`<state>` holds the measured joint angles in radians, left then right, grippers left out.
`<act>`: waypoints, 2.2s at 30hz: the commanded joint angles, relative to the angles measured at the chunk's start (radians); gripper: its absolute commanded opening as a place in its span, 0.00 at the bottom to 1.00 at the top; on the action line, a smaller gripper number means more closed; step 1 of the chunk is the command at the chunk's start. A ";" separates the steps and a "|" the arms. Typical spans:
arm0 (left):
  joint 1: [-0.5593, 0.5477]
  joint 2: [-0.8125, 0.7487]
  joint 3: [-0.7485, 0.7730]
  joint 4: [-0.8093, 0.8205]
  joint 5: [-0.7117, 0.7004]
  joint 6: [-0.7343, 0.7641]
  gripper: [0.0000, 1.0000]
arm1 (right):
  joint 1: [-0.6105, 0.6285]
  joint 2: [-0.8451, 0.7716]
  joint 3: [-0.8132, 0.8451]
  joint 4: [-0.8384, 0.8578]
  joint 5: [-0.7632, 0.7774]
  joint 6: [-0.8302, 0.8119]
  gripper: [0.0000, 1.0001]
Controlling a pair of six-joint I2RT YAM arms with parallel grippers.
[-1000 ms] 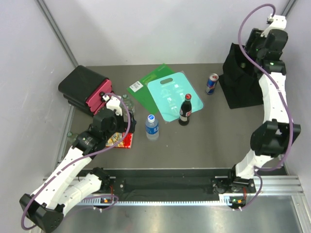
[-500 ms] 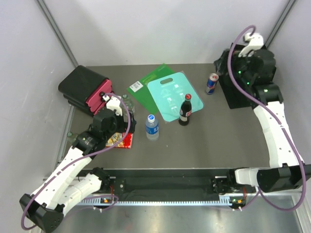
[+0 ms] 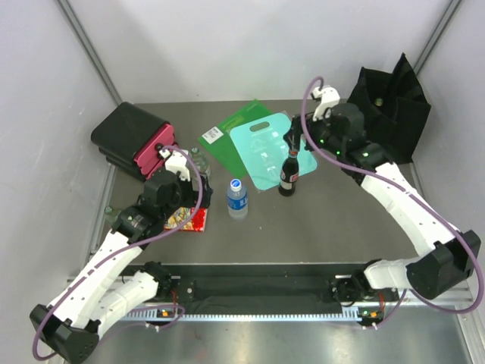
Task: Place the beverage into the canvas bag
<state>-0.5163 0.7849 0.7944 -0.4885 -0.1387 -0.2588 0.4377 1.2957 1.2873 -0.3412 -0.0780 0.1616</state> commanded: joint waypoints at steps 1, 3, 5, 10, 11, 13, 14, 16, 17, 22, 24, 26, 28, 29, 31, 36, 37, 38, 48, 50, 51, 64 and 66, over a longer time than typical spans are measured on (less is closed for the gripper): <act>-0.002 -0.018 0.005 0.050 0.010 0.009 0.98 | 0.081 0.022 -0.005 0.088 0.116 -0.014 0.83; -0.004 -0.019 0.005 0.048 0.008 0.009 0.98 | 0.101 0.037 -0.006 0.080 0.148 -0.023 0.79; -0.004 -0.022 0.003 0.047 0.008 0.009 0.98 | 0.110 0.036 -0.029 0.091 0.165 -0.014 0.77; -0.004 -0.026 0.002 0.051 0.008 0.010 0.98 | 0.125 0.019 -0.107 0.136 0.176 0.012 0.64; -0.002 -0.026 0.002 0.051 0.008 0.012 0.98 | 0.134 0.016 -0.118 0.151 0.184 0.012 0.63; -0.004 -0.022 0.003 0.050 0.013 0.012 0.98 | 0.139 0.010 -0.153 0.163 0.188 0.012 0.58; -0.002 -0.021 0.003 0.048 0.014 0.012 0.98 | 0.141 0.004 -0.166 0.177 0.193 0.013 0.57; -0.004 -0.027 0.002 0.050 0.011 0.012 0.98 | 0.141 -0.004 -0.196 0.186 0.196 0.012 0.56; -0.004 -0.027 0.002 0.050 0.010 0.012 0.98 | 0.142 -0.010 -0.204 0.191 0.199 0.009 0.56; -0.002 -0.024 0.002 0.054 0.017 0.015 0.98 | 0.142 -0.038 -0.264 0.240 0.199 0.013 0.52; -0.002 -0.021 0.003 0.053 0.019 0.015 0.98 | 0.142 -0.049 -0.279 0.258 0.199 0.013 0.51; -0.002 -0.024 0.002 0.051 0.017 0.016 0.98 | 0.142 -0.055 -0.298 0.286 0.199 0.012 0.50; -0.004 -0.027 0.003 0.050 0.014 0.015 0.98 | 0.145 -0.055 -0.307 0.306 0.195 0.010 0.50; -0.004 -0.032 0.000 0.050 0.013 0.015 0.98 | 0.148 -0.055 -0.310 0.314 0.195 0.009 0.49; -0.002 -0.033 0.000 0.051 0.011 0.015 0.98 | 0.147 -0.053 -0.312 0.326 0.196 0.004 0.48; -0.004 -0.027 0.002 0.051 0.019 0.015 0.98 | 0.150 -0.038 -0.313 0.334 0.201 -0.005 0.42; -0.002 -0.029 0.002 0.051 0.019 0.015 0.98 | 0.150 -0.036 -0.310 0.334 0.202 -0.008 0.40; -0.004 -0.027 0.002 0.051 0.019 0.016 0.98 | 0.151 -0.036 -0.309 0.334 0.202 -0.011 0.36; -0.002 -0.033 0.002 0.051 0.019 0.013 0.98 | 0.151 -0.061 -0.197 0.222 0.236 -0.047 0.00; -0.004 -0.032 0.002 0.051 0.022 0.013 0.98 | 0.151 -0.061 -0.166 0.162 0.236 -0.043 0.00; -0.002 -0.029 0.002 0.053 0.025 0.013 0.98 | 0.151 -0.062 -0.133 0.139 0.238 -0.036 0.00; -0.004 -0.038 0.002 0.047 0.025 0.013 0.98 | 0.124 -0.039 0.196 -0.171 0.264 -0.069 0.00; -0.002 -0.038 0.003 0.050 0.025 0.012 0.98 | 0.113 -0.033 0.265 -0.220 0.265 -0.082 0.00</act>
<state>-0.5163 0.7670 0.7940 -0.4854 -0.1200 -0.2581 0.5690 1.2869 1.3640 -0.5991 0.1680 0.1047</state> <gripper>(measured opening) 0.975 0.326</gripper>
